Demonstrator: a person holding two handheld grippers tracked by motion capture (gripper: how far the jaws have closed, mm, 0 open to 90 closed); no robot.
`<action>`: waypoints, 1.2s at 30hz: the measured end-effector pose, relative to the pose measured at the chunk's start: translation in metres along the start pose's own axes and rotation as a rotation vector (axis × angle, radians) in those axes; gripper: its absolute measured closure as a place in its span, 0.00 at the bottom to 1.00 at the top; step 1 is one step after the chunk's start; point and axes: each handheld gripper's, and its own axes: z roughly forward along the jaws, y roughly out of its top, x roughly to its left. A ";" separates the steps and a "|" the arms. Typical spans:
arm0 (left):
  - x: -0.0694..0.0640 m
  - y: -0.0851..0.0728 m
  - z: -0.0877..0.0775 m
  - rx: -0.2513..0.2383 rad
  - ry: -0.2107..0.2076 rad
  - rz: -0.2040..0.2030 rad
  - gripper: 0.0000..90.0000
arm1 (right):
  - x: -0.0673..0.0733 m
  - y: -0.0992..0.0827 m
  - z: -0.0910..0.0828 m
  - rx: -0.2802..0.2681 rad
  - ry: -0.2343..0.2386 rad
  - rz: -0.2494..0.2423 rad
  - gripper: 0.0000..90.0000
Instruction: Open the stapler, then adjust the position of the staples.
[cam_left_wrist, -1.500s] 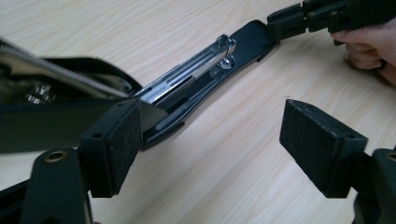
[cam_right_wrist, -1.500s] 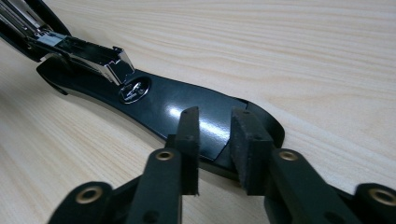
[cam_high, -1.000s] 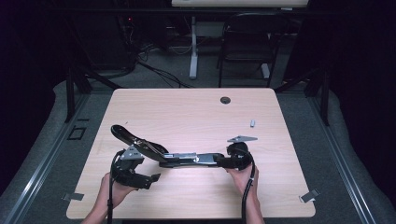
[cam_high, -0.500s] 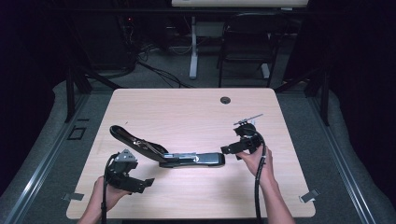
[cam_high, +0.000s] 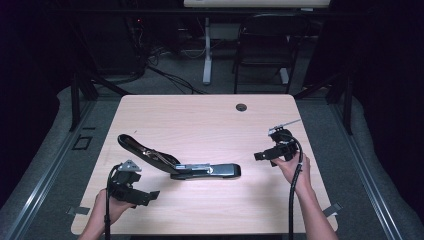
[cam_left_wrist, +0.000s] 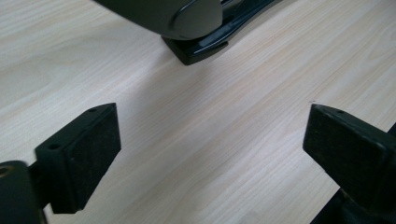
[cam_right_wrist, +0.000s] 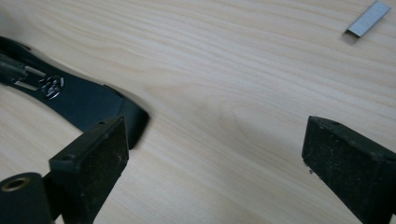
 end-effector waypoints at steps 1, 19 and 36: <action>0.000 -0.001 0.000 -0.001 0.005 -0.004 0.02 | -0.004 0.001 0.001 0.001 -0.006 0.010 0.06; 0.009 -0.002 0.008 0.029 0.015 -0.014 0.00 | -0.047 0.042 0.020 0.065 -0.052 0.081 0.05; 0.010 -0.002 0.011 0.050 0.009 -0.005 0.00 | -0.077 0.071 0.041 0.081 -0.083 0.171 0.27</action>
